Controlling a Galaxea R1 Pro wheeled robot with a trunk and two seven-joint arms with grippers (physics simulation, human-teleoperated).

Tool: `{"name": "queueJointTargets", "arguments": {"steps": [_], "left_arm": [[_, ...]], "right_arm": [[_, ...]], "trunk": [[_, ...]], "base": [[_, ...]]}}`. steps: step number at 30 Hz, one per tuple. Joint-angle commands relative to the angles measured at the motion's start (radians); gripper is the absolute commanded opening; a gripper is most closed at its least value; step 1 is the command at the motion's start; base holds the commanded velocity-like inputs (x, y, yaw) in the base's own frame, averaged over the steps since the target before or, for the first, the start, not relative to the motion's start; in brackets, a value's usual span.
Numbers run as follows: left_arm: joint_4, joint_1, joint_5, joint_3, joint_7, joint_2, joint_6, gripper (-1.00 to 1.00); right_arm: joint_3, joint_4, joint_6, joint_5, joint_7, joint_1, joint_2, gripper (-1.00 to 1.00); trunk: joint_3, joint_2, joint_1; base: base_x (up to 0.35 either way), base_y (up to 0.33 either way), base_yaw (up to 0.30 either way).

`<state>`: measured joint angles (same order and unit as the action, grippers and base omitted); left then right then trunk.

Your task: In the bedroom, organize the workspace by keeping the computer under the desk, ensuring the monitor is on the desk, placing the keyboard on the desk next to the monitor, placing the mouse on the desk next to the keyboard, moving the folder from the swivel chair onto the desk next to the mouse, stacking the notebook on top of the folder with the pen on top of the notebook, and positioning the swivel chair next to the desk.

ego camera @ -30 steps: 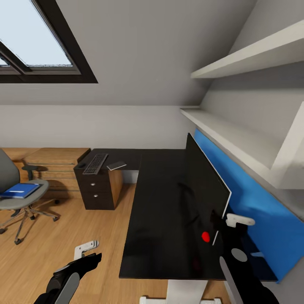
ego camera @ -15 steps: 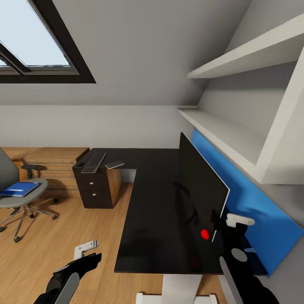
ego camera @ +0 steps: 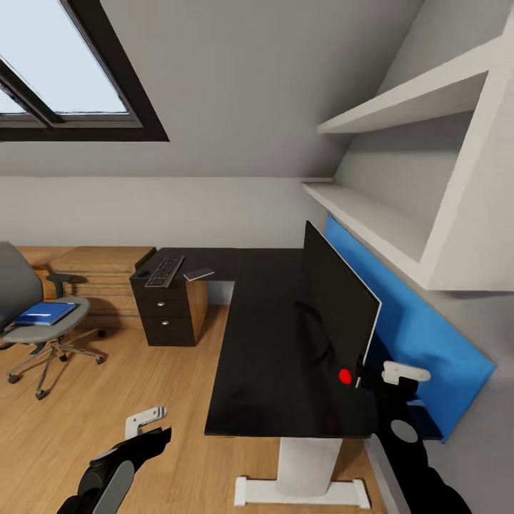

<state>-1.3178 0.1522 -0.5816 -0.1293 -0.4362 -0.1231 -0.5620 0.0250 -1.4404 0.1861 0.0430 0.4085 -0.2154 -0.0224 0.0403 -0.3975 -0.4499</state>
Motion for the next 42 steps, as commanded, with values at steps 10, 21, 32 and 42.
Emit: {"name": "queueJointTargets", "arguments": {"steps": [10,21,32,42], "left_arm": [[-0.001,0.001,-0.010,-0.003,-0.010,-0.001,-0.001,1.00],[0.029,0.001,-0.013,-0.002,-0.010,-0.001,0.003,1.00],[0.444,0.001,-0.009,-0.169,-0.004,-0.001,0.334,1.00],[0.688,0.001,-0.012,-0.278,-0.004,0.011,0.538,1.00]], "right_arm": [[0.006,0.000,0.006,0.006,0.003,-0.001,-0.001,1.00],[0.016,0.142,-0.046,0.011,0.000,-0.001,0.002,1.00],[0.021,0.577,-0.247,0.013,-0.016,-0.001,0.009,1.00],[0.105,1.026,-0.582,0.011,-0.034,-0.001,0.035,1.00]], "trunk": [[0.002,-0.003,0.000],[0.002,-0.003,0.000],[0.002,-0.003,0.000],[0.002,-0.003,0.000]], "base": [[-0.325,0.102,0.000],[-0.325,0.102,0.000],[-0.326,0.110,0.000],[-0.215,0.252,0.000]]}}
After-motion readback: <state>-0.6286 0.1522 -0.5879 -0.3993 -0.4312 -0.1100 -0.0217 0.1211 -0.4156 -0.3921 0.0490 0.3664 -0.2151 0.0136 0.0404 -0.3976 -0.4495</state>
